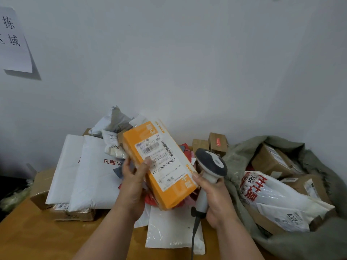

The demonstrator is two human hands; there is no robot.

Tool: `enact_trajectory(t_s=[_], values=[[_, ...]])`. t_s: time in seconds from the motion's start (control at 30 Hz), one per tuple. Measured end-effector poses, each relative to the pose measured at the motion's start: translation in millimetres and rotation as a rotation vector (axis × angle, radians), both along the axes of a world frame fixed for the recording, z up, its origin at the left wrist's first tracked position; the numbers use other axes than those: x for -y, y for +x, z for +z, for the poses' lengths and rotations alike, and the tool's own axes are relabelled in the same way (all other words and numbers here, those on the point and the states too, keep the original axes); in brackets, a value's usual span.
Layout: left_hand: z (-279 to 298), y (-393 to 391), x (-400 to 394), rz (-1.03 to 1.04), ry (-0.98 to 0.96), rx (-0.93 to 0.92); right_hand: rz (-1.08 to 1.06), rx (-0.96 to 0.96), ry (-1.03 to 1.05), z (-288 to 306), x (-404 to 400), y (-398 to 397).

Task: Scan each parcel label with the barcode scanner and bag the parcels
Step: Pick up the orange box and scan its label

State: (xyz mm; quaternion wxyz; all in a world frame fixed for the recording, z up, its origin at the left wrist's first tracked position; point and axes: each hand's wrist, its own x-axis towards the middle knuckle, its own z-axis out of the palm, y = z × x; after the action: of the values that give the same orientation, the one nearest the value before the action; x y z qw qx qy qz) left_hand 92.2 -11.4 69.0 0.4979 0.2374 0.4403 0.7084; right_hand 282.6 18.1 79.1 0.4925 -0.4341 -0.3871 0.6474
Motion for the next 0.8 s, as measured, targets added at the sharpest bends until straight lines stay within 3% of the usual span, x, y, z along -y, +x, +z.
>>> enact_trajectory(t_s=[0.1,0.2,0.43,0.67,0.8], values=[[-6,11,5,-0.239,-0.011,-0.102,0.009,0.039,-0.006,-2,-1,-6],[-9,8,8,-0.337,-0.056,-0.096,-0.027,0.076,-0.008,-3,-3,-6],[-11,4,6,-0.245,-0.117,-0.144,-0.168,0.178,0.046,9,-7,5],[-22,8,7,-0.192,-0.119,-0.137,0.082,0.265,0.163,35,6,4],[-24,9,7,-0.180,-0.116,-0.147,0.124,0.326,0.187,37,10,2]])
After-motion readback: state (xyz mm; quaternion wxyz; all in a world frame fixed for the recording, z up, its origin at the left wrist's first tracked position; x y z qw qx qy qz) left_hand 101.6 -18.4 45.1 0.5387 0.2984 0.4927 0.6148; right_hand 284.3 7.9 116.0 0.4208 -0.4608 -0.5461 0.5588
